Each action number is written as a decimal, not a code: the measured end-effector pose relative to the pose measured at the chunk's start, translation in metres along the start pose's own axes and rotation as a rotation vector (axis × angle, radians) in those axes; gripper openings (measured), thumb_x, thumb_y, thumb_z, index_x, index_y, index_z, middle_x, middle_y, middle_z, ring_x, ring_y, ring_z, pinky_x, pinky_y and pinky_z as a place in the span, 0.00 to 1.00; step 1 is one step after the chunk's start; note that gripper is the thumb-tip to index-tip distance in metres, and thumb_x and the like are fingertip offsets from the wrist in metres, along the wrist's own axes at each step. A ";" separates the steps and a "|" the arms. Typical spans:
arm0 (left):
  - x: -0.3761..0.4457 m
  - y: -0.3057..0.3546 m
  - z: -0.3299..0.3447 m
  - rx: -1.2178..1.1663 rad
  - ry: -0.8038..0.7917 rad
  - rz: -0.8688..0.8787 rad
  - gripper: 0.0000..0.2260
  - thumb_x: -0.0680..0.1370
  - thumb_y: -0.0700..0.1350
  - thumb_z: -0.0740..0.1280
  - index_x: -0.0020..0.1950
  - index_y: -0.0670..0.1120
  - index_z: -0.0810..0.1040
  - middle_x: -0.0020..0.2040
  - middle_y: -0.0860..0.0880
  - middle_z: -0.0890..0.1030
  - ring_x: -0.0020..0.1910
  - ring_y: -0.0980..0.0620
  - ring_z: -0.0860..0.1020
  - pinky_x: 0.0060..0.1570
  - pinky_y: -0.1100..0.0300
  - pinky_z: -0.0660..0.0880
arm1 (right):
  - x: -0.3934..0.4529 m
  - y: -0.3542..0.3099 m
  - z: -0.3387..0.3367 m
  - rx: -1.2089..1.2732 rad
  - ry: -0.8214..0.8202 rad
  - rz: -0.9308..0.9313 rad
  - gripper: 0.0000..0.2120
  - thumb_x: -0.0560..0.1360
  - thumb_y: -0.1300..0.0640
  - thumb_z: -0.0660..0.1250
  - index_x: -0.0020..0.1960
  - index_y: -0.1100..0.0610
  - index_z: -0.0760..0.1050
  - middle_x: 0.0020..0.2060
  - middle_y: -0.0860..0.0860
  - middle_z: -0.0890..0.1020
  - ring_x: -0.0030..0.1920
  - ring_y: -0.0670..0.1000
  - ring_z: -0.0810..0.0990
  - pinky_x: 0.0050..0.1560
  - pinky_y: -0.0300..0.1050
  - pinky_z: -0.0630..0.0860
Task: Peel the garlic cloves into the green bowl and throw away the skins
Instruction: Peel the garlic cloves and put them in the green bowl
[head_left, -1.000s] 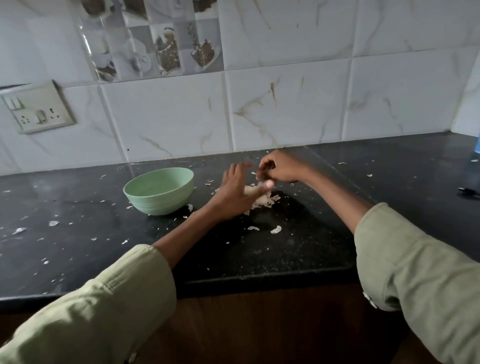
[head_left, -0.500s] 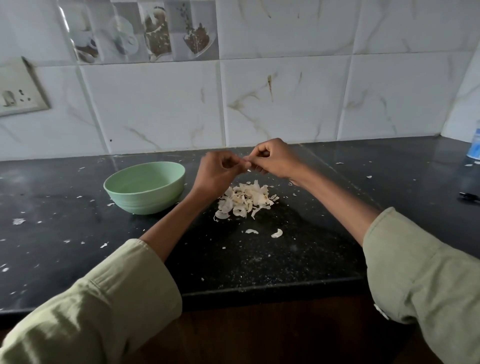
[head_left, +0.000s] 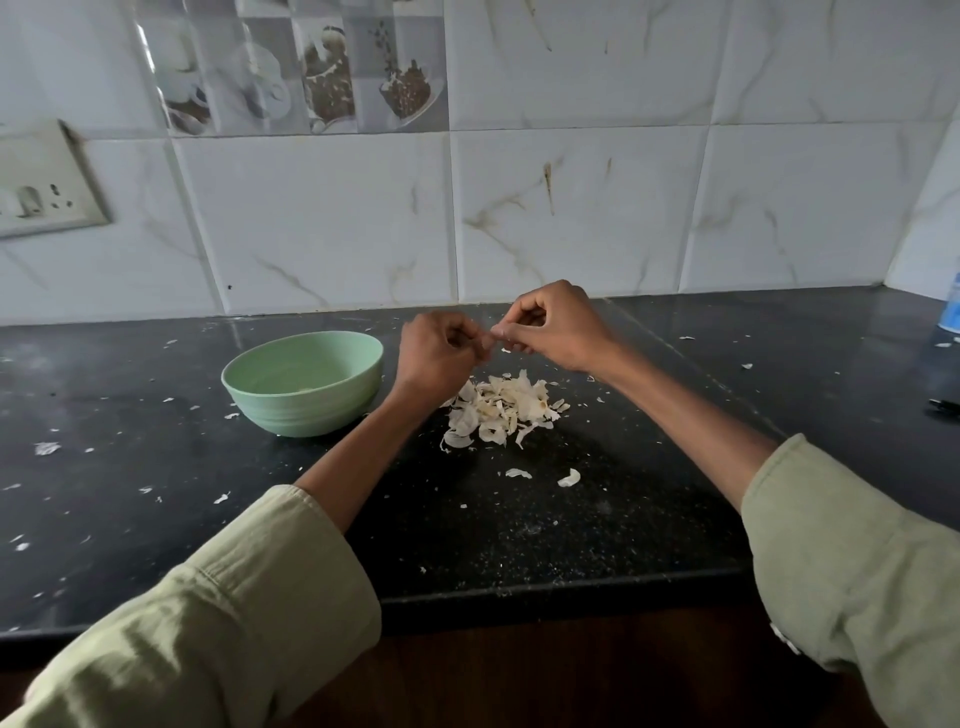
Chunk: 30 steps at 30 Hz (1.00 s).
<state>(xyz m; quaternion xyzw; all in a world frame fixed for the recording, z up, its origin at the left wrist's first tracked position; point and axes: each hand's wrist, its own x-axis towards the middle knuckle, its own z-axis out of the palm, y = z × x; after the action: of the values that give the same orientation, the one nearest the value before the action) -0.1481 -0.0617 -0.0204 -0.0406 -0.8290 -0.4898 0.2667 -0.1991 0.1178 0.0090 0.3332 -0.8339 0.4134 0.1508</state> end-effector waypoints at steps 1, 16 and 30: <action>0.000 0.001 -0.001 -0.008 0.005 0.004 0.04 0.77 0.41 0.77 0.45 0.41 0.86 0.38 0.47 0.87 0.38 0.51 0.86 0.40 0.64 0.81 | 0.000 -0.001 0.000 0.001 -0.003 -0.005 0.06 0.75 0.57 0.78 0.45 0.60 0.86 0.36 0.51 0.87 0.38 0.51 0.87 0.45 0.51 0.85; -0.005 0.009 -0.003 -0.158 -0.054 0.011 0.04 0.80 0.40 0.73 0.51 0.39 0.84 0.43 0.44 0.87 0.39 0.59 0.83 0.41 0.71 0.76 | 0.000 0.006 -0.005 0.315 -0.074 0.109 0.04 0.78 0.66 0.72 0.52 0.62 0.84 0.42 0.56 0.87 0.40 0.47 0.86 0.44 0.39 0.83; -0.003 0.010 -0.003 -0.148 -0.128 -0.028 0.05 0.82 0.42 0.66 0.48 0.45 0.80 0.46 0.43 0.86 0.43 0.56 0.82 0.45 0.61 0.74 | 0.001 0.006 -0.009 0.556 -0.146 0.213 0.07 0.76 0.69 0.72 0.54 0.65 0.82 0.46 0.60 0.86 0.46 0.51 0.86 0.45 0.39 0.83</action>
<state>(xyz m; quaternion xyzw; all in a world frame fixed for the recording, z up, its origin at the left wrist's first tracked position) -0.1413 -0.0580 -0.0125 -0.0797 -0.8064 -0.5499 0.2025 -0.2040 0.1272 0.0116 0.3014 -0.7278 0.6140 -0.0507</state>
